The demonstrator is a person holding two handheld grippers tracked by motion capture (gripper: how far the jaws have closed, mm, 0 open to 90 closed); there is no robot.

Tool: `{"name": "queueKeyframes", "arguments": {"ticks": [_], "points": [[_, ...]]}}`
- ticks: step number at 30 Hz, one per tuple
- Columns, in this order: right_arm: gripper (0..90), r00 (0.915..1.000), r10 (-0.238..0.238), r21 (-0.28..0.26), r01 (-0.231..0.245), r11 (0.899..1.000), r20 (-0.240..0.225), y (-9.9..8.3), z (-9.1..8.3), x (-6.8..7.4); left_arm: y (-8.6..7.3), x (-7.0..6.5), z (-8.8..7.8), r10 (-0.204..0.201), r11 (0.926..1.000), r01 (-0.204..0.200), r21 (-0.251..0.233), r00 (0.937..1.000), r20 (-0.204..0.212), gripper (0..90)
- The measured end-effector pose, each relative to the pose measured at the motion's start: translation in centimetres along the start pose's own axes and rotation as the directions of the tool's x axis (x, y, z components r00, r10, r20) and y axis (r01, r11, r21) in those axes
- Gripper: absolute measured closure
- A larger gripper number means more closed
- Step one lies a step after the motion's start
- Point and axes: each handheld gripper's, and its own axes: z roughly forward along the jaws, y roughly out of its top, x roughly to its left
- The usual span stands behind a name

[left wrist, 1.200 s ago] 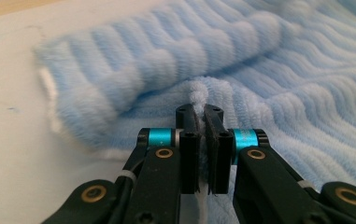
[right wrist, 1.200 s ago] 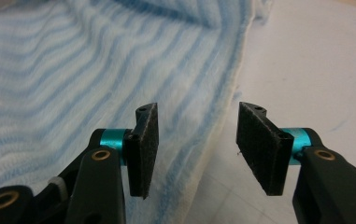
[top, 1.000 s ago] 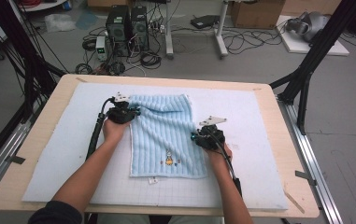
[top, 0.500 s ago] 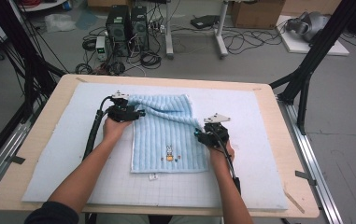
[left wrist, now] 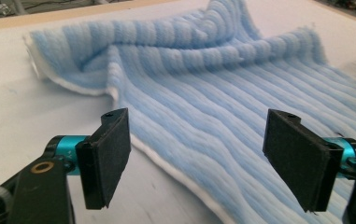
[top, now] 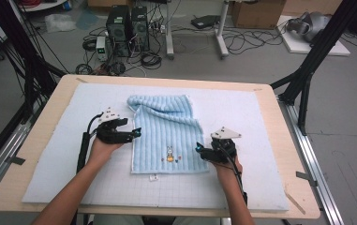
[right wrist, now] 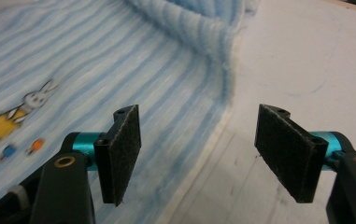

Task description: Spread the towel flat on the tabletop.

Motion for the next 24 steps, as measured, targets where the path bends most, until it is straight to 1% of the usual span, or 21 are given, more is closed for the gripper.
{"name": "queueKeyframes", "arguments": {"ticks": [1, 2, 3, 4, 5, 6, 8, 9, 10, 11, 12, 13, 14, 16, 18, 19, 20, 21, 22, 23, 24], "points": [[31.4, 1.0000, -0.009, 0.001, 0.009, 1.000, 0.000, -0.2, -0.2, 0.2, -0.4, -0.3, -0.2, 0.001, 1.0000, -0.001, -0.002, 1.0000, 0.001, 23.7], [32.2, 1.0000, -0.006, 0.006, 0.006, 1.000, -0.001, -0.4, -0.5, 0.4, -0.7, -0.6, -0.5, 0.002, 1.0000, -0.002, 0.004, 1.0000, 0.006, 24.0], [33.6, 0.9999, -0.013, 0.002, 0.013, 1.000, -0.003, -0.6, -0.7, 0.5, -1.1, -0.8, -0.7, -0.007, 0.9999, 0.007, 0.011, 0.9998, 0.019, 24.7], [35.1, 0.9999, -0.009, 0.003, 0.009, 1.000, -0.005, -0.7, -1.0, 0.7, -1.5, -1.0, -0.9, -0.015, 0.9997, 0.014, 0.019, 0.9991, 0.039, 26.0], [38.2, 0.9999, -0.001, 0.002, 0.001, 1.000, -0.010, -0.9, -1.2, 0.8, -1.8, -1.2, -1.0, -0.014, 0.9994, 0.012, 0.031, 0.9981, 0.060, 29.0], [40.9, 0.9998, -0.004, 0.006, 0.004, 1.000, -0.019, -1.0, -1.3, 0.8, -2.1, -1.5, -1.1, -0.015, 0.9991, 0.011, 0.040, 0.9967, 0.080, 32.3], [47.0, 0.9992, -0.007, 0.018, 0.008, 1.000, -0.040, -1.2, -1.5, 1.0, -2.6, -2.0, -1.4, 0.018, 0.9979, -0.025, 0.059, 0.9934, 0.113, 42.8], [49.4, 0.9986, -0.014, 0.024, 0.015, 1.000, -0.051, -1.3, -1.5, 1.2, -2.8, -2.3, -1.5, 0.035, 0.9966, -0.044, 0.070, 0.9921, 0.121, 47.3], [52.4, 0.9978, -0.022, 0.031, 0.024, 0.999, -0.063, -1.3, -1.6, 1.4, -2.9, -2.5, -1.5, 0.048, 0.9946, -0.059, 0.085, 0.9907, 0.127, 49.0], [53.7, 0.9965, -0.029, 0.035, 0.032, 0.999, -0.079, -1.3, -1.5, 1.6, -2.9, -2.7, -1.6, 0.061, 0.9926, -0.074, 0.096, 0.9894, 0.132, 50.0], [55.7, 0.9949, -0.027, 0.038, 0.031, 0.999, -0.097, -1.3, -1.4, 1.8, -3.0, -2.9, -1.5, 0.063, 0.9918, -0.078, 0.101, 0.9882, 0.140, 51.6], [57.6, 0.9925, -0.030, 0.041, 0.035, 0.999, -0.118, -1.3, -1.3, 2.0, -3.0, -3.1, -1.4, 0.070, 0.9890, -0.087, 0.119, 0.9869, 0.146, 52.6], [59.4, 0.9911, -0.039, 0.052, 0.046, 0.998, -0.128, -1.3, -1.1, 2.3, -3.0, -3.2, -1.3, 0.081, 0.9857, -0.101, 0.135, 0.9861, 0.145, 52.7], [62.5, 0.9886, -0.051, 0.071, 0.062, 0.996, -0.141, -1.3, -0.7, 2.6, -2.9, -3.5, -0.9, 0.101, 0.9760, -0.125, 0.178, 0.9850, 0.140, 52.4], [66.8, 0.9858, -0.074, 0.103, 0.090, 0.991, -0.151, -1.4, -0.1, 2.9, -2.9, -3.7, -0.8, 0.118, 0.9718, -0.142, 0.189, 0.9843, 0.131, 53.9], [70.1, 0.9850, -0.066, 0.098, 0.082, 0.992, -0.160, -1.4, -0.1, 3.0, -2.9, -3.7, -0.8, 0.123, 0.9712, -0.145, 0.189, 0.9850, 0.121, 56.3], [71.9, 0.9835, -0.064, 0.100, 0.082, 0.992, -0.169, -1.4, 0.0, 3.0, -2.9, -3.8, -0.8, 0.127, 0.9710, -0.148, 0.188, 0.9848, 0.119, 59.8], [74.4, 0.9825, -0.057, 0.105, 0.077, 0.992, -0.177, -1.3, 0.0, 3.0, -3.0, -3.9, -0.8, 0.133, 0.9705, -0.153, 0.186, 0.9842, 0.118, 68.2], [77.9, 0.9823, -0.056, 0.107, 0.076, 0.991, -0.179, -1.3, 0.0, 2.9, -3.0, -4.0, -0.8, 0.146, 0.9680, -0.168, 0.186, 0.9812, 0.126, 78.2], [81.4, 0.9799, -0.057, 0.108, 0.079, 0.991, -0.191, -1.4, -0.1, 2.9, -3.0, -4.2, -0.9, 0.167, 0.9635, -0.190, 0.188, 0.9769, 0.133, 85.5], [84.3, 0.9765, -0.065, 0.110, 0.089, 0.990, -0.205, -1.4, -0.2, 3.0, -3.1, -4.3, -1.0, 0.169, 0.9635, -0.193, 0.186, 0.9763, 0.135, 86.4]]}}
